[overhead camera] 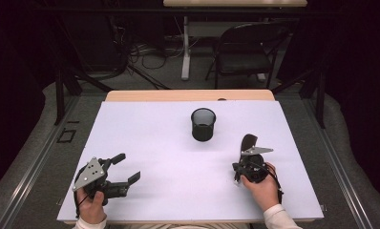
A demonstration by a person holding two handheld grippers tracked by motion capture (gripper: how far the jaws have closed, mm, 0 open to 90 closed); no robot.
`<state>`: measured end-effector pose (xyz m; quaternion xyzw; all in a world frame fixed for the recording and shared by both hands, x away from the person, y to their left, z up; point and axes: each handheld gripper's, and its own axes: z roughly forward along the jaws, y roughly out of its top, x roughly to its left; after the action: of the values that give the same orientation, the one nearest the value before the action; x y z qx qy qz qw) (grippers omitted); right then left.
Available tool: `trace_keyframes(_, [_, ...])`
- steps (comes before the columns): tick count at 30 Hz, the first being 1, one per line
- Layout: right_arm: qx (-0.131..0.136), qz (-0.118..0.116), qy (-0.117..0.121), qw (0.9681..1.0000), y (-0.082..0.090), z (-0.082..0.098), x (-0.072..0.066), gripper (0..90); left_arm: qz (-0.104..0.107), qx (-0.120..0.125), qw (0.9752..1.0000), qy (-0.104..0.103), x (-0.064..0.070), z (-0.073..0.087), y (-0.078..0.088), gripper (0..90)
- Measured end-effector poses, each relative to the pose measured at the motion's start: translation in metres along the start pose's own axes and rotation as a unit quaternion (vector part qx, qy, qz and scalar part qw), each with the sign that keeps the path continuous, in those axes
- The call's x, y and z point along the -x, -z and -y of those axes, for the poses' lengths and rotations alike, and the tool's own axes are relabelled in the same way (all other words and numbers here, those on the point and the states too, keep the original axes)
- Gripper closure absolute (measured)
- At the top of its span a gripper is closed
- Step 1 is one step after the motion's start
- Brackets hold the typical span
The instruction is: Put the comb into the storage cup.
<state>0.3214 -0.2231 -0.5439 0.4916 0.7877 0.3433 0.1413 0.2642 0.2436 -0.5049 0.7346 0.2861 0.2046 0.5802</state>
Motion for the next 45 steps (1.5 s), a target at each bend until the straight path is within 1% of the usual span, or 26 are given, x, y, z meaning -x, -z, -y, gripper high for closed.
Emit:
trace_keyframes(5, [-0.001, 0.0, -0.006, 1.0, 0.001, 0.002, 0.003, 90.0, 0.0, 0.0, 1.0, 0.0, 0.0, 0.0, 0.0, 15.5])
trace_keyframes(6, [-0.002, 0.004, -0.007, 1.0, 0.003, 0.003, 0.004, 90.0, -0.005, 0.0, 1.0, 0.0, 0.0, 0.0, 0.0, 15.5])
trace_keyframes(7, [-0.002, 0.004, -0.007, 1.0, 0.003, 0.003, 0.004, 90.0, 0.0, 0.0, 1.0, 0.0, 0.0, 0.0, 0.0, 15.5])
trace_keyframes(8, [-0.001, 0.005, -0.01, 0.9999, 0.003, 0.003, 0.005, 90.0, -0.005, -0.001, 1.0, 0.0, 0.0, 0.0, 0.0, 15.5])
trace_keyframes(10, [-0.002, 0.006, -0.012, 0.9999, 0.004, 0.005, 0.007, 90.0, -0.005, 0.0, 1.0, 0.001, 0.0, 0.0, 0.0, 15.5])
trace_keyframes(11, [0.0, 0.005, -0.015, 0.9999, 0.005, 0.005, 0.008, 90.0, -0.002, 0.0, 1.0, 0.001, 0.0, 0.0, 0.0, 15.4])
trace_keyframes(27, [0.001, 0.016, -0.033, 0.9993, 0.012, 0.009, 0.022, 90.0, -0.002, 0.002, 1.0, 0.003, -0.001, 0.001, 0.0, 15.5])
trace_keyframes(31, [0.002, 0.018, -0.036, 0.9992, 0.013, 0.009, 0.025, 90.0, -0.002, 0.002, 1.0, 0.004, -0.001, 0.001, 0.0, 15.5])
trace_keyframes(34, [0.001, 0.023, -0.032, 0.9992, 0.014, 0.009, 0.026, 90.0, -0.002, 0.002, 1.0, 0.004, -0.001, 0.001, 0.0, 15.4])
trace_keyframes(37, [0.001, 0.023, -0.036, 0.9991, 0.014, 0.009, 0.028, 90.0, -0.002, 0.002, 1.0, 0.004, -0.001, 0.001, 0.0, 15.4])
trace_keyframes(45, [0.002, 0.023, -0.035, 0.9991, 0.014, 0.009, 0.03, 90.0, -0.002, 0.001, 1.0, 0.004, -0.001, 0.001, 0.0, 15.5])
